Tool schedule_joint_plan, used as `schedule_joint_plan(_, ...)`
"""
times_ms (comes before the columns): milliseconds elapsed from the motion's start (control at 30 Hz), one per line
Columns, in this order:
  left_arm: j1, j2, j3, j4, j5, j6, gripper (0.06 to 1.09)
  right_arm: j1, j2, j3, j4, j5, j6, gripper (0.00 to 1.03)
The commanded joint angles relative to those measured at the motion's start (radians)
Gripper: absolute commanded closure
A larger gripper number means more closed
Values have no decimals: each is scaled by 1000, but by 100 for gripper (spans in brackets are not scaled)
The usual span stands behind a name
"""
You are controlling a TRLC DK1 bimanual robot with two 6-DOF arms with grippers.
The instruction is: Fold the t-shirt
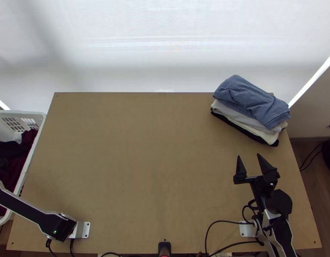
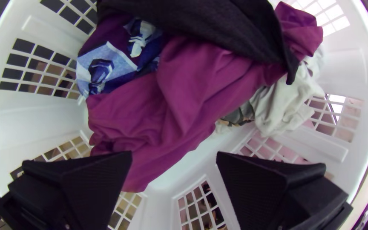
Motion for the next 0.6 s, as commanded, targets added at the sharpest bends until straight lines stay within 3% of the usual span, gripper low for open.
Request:
schedule_joint_plan(0, -9, 66, 25, 13, 1, -5, 12, -2, -9, -13, -3, 0, -7, 4)
schedule_joint_plan(100, -16, 90, 48, 25, -1, -13, 13, -2, -9, -13, -3, 0, -7, 5)
schedule_joint_plan(233, -23, 122, 78, 85, -5, -27, 27, -2, -9, -13, -3, 0, -7, 4)
schedule_joint_plan(367, -24, 161, 131, 114, -5, -28, 30, -2, -9, -13, -3, 0, -7, 4)
schedule_joint_plan(400, -24, 161, 131, 132, -5, -30, 45, -2, -9, -13, -3, 0, -7, 4)
schedule_joint_plan(467, -26, 158, 133, 206, -7, -40, 100, -2, -9, -13, -3, 0, -7, 5)
schedule_joint_plan(567, -24, 179, 163, 232, -18, -20, 105, -2, -9, -13, -3, 0, -7, 4)
